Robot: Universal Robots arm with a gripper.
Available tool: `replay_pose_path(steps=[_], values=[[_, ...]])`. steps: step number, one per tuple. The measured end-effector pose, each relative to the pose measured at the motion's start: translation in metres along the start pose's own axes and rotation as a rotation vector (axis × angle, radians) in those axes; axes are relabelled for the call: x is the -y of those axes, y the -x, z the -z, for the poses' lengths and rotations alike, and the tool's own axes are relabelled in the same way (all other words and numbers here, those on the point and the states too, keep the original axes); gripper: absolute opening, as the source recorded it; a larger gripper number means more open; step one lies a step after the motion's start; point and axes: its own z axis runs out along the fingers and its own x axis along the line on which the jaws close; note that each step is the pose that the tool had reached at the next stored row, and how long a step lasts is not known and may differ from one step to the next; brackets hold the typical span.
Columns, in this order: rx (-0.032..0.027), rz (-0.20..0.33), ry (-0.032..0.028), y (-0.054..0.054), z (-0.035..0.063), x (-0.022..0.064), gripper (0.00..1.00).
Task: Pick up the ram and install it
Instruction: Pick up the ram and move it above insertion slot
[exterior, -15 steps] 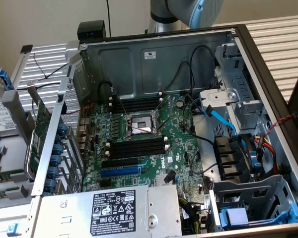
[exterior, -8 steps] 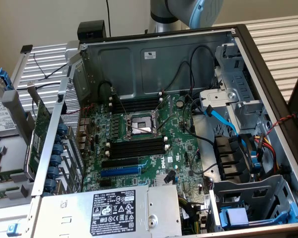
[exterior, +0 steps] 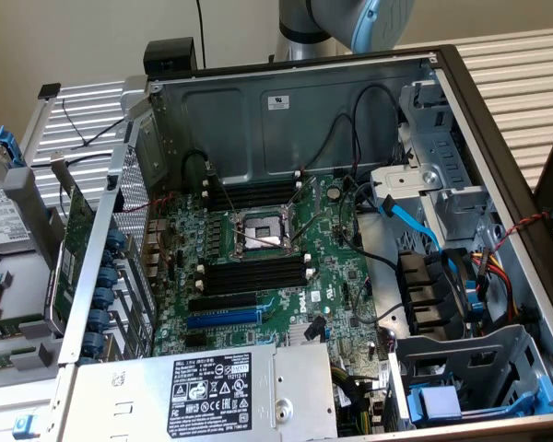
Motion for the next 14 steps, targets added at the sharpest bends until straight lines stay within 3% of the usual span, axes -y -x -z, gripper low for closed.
replay_pose_path(steps=[10, 12, 14], values=[[0.0000, 0.000, 0.0000, 0.000, -0.0167, 0.0004, 0.11], [0.0000, 0.000, 0.0000, 0.000, -0.0191, 0.0004, 0.17], [0.0000, 0.000, 0.0001, 0.000, -0.0215, 0.0007, 0.30]])
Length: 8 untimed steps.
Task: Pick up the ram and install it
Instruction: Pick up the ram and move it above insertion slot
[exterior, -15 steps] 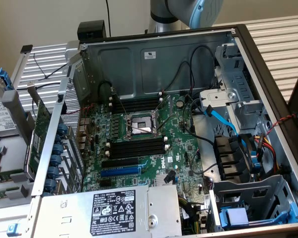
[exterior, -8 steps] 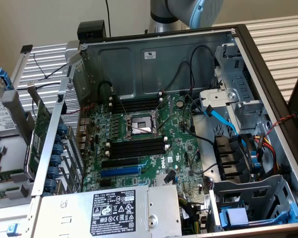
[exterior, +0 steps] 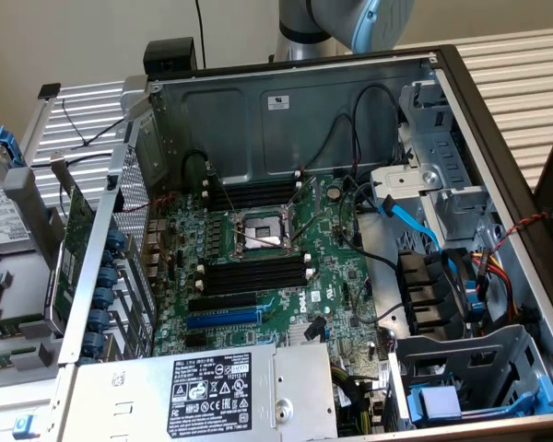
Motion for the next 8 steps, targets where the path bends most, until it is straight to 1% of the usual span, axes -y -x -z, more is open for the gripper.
replay_pose_path(steps=[1, 3, 4, 6, 8], values=[[0.0000, 0.000, 0.0000, 0.000, -0.0017, 0.0002, 0.36], [0.0001, 0.000, -0.0001, 0.000, -0.0052, 0.0004, 0.36], [0.0000, 0.000, -0.0001, 0.000, -0.0070, 0.0005, 0.42], [0.0000, 0.000, 0.0000, -0.001, -0.0106, 0.0007, 0.42], [-0.0003, 0.000, 0.0031, -0.005, -0.0137, 0.0010, 0.42]])
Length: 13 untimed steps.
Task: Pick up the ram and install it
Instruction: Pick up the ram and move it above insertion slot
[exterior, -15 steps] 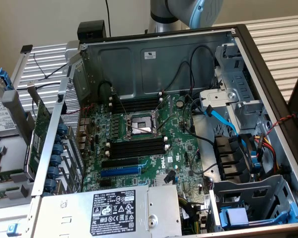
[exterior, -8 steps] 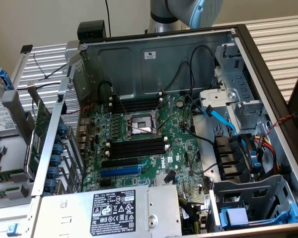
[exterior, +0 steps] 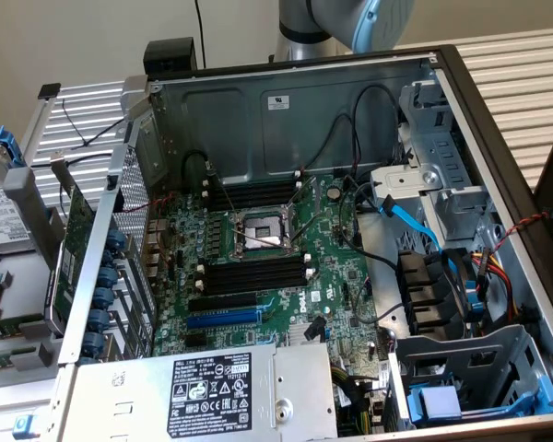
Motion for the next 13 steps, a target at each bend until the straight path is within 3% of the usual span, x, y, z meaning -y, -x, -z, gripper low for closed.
replay_pose_path(steps=[4, 9, 13], values=[[-0.0005, 0.000, 0.0066, -0.010, -0.0063, 0.0019, 0.42], [-0.0011, 0.000, 0.0141, -0.013, -0.0132, 0.0109, 0.42], [-0.0025, -0.001, 0.0263, -0.024, -0.0181, 0.0138, 0.42]])
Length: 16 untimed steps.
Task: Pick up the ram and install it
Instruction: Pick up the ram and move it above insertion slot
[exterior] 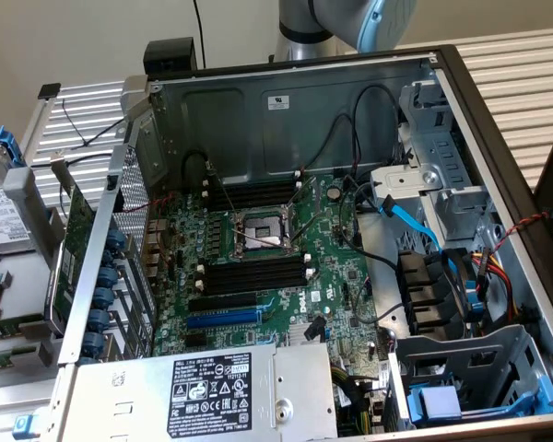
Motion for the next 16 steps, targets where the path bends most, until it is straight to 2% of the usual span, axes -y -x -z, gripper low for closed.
replay_pose_path(steps=[2, 9, 11, 13, 14, 16], values=[[-0.0001, 0.000, 0.0023, -0.004, -0.0032, 0.0025, 0.42], [-0.0005, 0.002, 0.0019, -0.005, -0.0156, 0.0064, 0.42], [-0.0012, 0.004, -0.0065, -0.005, -0.0171, 0.0065, 0.42], [-0.0017, 0.008, -0.0121, -0.005, -0.0193, 0.0067, 0.42], [-0.0020, 0.012, -0.0141, -0.005, -0.0206, 0.0066, 0.42], [-0.0027, 0.035, -0.0142, -0.005, -0.0233, 0.0068, 0.42]])
